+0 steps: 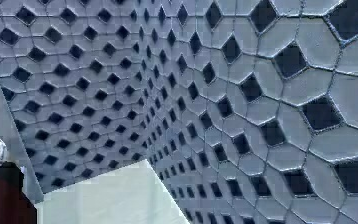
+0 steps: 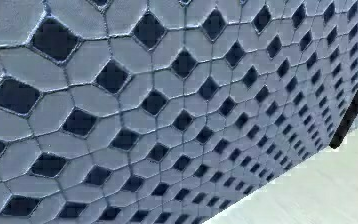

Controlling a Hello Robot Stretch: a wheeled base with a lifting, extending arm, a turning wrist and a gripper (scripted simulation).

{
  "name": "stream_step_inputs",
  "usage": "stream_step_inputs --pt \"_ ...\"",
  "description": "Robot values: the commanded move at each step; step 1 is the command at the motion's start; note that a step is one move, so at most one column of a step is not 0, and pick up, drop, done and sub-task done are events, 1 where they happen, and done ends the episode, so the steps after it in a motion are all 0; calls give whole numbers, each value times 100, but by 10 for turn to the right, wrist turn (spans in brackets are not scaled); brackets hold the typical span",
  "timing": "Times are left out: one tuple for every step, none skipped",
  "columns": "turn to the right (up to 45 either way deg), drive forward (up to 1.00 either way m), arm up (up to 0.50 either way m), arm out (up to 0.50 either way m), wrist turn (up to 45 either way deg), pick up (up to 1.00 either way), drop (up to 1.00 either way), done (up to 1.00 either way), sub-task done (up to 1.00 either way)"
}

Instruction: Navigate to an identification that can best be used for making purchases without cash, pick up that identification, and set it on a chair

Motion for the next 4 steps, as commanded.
stream_step_inputs --pt "450 0 0 0 0 0 0 0 0" --pt "120 0 0 0 0 0 0 0 0" --pt "0 10 0 0 0 0 0 0 0" --pt "450 0 0 0 0 0 0 0 0"
